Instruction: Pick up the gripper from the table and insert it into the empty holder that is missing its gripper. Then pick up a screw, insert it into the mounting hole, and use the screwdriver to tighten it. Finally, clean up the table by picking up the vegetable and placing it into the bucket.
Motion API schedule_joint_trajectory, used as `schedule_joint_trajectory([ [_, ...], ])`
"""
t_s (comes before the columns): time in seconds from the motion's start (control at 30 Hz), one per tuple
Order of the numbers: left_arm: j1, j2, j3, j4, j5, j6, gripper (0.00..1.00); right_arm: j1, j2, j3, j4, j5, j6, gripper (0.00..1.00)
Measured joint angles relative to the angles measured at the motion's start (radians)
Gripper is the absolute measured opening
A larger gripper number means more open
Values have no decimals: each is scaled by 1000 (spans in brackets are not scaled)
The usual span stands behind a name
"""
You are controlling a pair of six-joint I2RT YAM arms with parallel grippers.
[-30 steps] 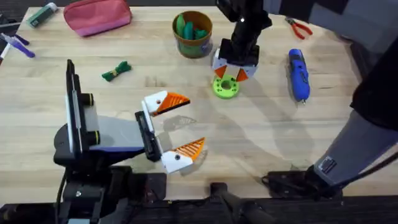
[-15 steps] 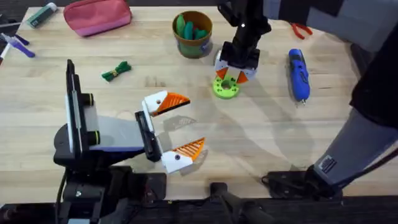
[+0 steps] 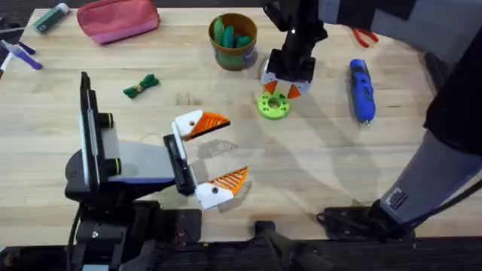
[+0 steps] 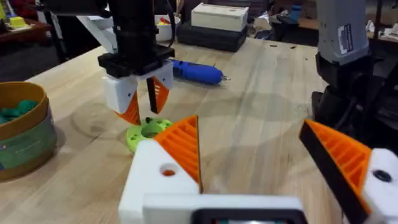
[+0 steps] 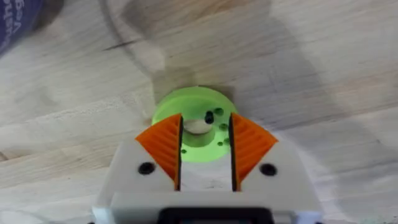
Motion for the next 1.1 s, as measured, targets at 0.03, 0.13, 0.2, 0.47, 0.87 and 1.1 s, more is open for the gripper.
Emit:
schedule_joint_trajectory([
  [0.03, 0, 0, 0, 0, 0, 0, 988, 0, 0, 0, 0, 2, 0, 393],
  [0.13, 0, 0, 0, 0, 0, 0, 987, 0, 0, -6, 13, 3, 0, 393],
  [0.2, 0, 0, 0, 0, 0, 0, 987, 1, 0, -19, 25, 4, 0, 391],
  [0.47, 0, 0, 0, 0, 0, 0, 988, 10, 0, -43, 41, 7, 1, 384],
  [0.87, 0, 0, 0, 0, 0, 0, 988, 11, 0, -43, 68, 17, 3, 323],
  [1.1, 0, 0, 0, 0, 0, 0, 988, 11, 0, -43, 68, 28, 3, 290],
])
